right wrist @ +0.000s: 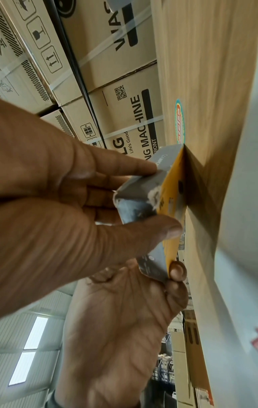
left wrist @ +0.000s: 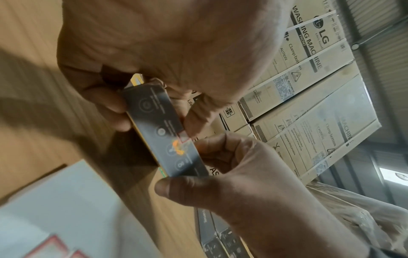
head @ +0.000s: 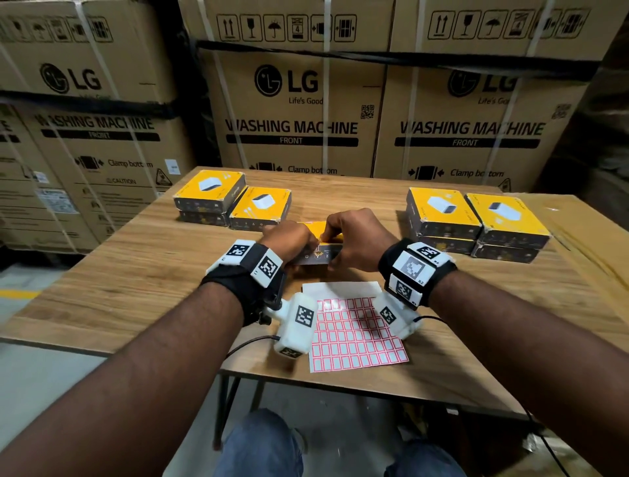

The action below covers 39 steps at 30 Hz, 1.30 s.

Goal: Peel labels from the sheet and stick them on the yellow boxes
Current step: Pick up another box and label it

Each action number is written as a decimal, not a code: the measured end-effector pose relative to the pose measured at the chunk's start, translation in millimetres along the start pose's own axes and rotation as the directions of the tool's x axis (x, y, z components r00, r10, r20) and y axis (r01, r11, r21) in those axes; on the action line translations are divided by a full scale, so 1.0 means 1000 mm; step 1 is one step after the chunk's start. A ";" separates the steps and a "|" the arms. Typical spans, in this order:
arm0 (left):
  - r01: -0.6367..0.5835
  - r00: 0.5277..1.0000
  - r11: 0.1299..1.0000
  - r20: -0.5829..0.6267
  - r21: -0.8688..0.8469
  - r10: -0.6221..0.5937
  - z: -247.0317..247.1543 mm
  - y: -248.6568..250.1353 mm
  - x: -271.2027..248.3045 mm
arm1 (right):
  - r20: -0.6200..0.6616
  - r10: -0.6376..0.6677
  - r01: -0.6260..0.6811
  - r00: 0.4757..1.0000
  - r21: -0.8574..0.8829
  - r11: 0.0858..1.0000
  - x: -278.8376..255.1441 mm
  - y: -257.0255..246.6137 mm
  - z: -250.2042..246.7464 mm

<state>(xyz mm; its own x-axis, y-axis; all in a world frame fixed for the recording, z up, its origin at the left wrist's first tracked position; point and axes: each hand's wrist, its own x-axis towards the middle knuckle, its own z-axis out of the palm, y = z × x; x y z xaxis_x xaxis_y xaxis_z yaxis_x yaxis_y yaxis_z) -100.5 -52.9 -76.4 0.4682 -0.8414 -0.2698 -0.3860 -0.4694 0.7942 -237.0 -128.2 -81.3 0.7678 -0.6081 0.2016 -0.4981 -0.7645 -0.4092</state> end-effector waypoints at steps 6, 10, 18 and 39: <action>-0.030 0.997 0.991 -0.064 0.128 0.038 0.008 -0.006 0.004 | -0.018 -0.034 0.034 0.999 0.010 0.999 -0.005 -0.001 0.004; -0.048 0.994 0.999 -0.096 0.022 0.050 0.009 -0.011 0.012 | -0.015 -0.024 0.024 1.000 0.010 1.000 -0.006 0.000 0.003; 0.025 0.959 0.938 -0.256 -0.345 -0.120 0.013 -0.024 0.010 | -0.077 0.139 -0.132 0.987 0.089 0.987 -0.008 0.010 0.003; -0.241 0.971 0.819 -0.126 -0.521 0.205 0.007 -0.003 -0.014 | 0.297 0.326 -0.416 0.898 0.816 0.402 -0.004 -0.001 -0.014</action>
<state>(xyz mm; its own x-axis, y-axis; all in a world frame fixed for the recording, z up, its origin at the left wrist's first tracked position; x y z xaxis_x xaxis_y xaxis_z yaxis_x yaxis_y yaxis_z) -111.6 -41.7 -78.5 0.4756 -0.8791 -0.0300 -0.0152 -0.0423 0.9990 -245.5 -127.9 -69.0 0.6465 -0.7316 -0.2165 -0.1903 0.1201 -0.9743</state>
